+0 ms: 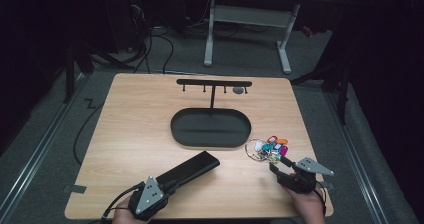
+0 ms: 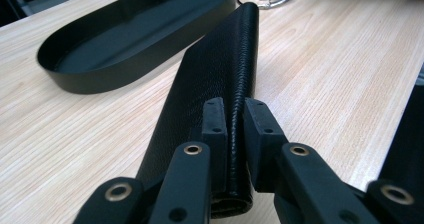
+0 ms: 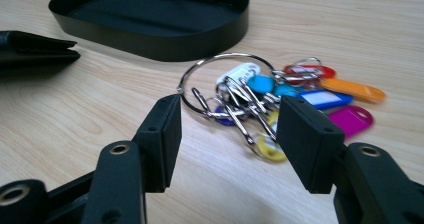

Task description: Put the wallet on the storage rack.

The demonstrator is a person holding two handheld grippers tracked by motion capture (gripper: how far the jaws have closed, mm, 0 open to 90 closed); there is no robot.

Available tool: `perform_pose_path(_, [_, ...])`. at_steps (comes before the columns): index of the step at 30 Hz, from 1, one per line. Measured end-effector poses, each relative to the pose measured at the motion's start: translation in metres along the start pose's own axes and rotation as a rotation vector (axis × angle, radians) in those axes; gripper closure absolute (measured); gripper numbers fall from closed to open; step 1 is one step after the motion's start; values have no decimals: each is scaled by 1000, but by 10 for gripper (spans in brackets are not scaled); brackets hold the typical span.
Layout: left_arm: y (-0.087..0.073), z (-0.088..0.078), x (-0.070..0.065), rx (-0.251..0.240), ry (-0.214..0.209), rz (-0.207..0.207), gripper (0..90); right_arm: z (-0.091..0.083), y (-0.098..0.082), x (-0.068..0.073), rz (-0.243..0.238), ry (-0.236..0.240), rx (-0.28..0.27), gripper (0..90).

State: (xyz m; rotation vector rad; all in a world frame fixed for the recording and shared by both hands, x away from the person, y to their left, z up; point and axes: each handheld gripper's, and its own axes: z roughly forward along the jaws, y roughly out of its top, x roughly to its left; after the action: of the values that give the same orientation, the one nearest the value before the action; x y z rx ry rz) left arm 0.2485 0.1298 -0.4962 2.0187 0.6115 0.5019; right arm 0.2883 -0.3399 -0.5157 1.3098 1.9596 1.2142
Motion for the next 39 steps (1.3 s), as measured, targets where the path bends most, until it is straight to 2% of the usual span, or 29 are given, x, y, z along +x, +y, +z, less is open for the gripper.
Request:
perform_pose_path(4, [-2,-7,1,-10,7,-23,812,9,4,4,-18,22,5,442])
perform_pose_path(5, [-2,-9,1,-17,3,-39,814,12,5,5,-20,28,5,441])
perform_pose_path(9, [-1,-12,2,-34,-3,-66,815,15,7,6,-22,35,6,441])
perform_pose_path(10, [-1,-10,-1,-71,-8,-121,816,15,7,6,-22,35,6,441])
perform_pose_path(12, [0,-10,-2,-77,-12,-135,816,14,6,6,-22,34,6,442])
perform_pose_path(17, [2,-9,-3,-81,-26,-140,816,10,5,4,-14,23,5,442])
perform_pose_path(18, [3,-9,-2,-75,-37,-145,816,7,3,2,-12,17,4,442])
perform_pose_path(20, [5,-8,2,-69,-35,-119,816,3,1,1,-10,8,5,443])
perform_pose_path(27, [9,-5,13,-81,-36,-118,816,-9,-6,-4,9,-18,6,445])
perform_pose_path(32, [7,-5,29,-106,-31,-175,816,-18,-11,-8,22,-40,2,445])
perform_pose_path(39, [4,-7,41,-129,-23,-211,813,-22,-13,-10,26,-49,5,445])
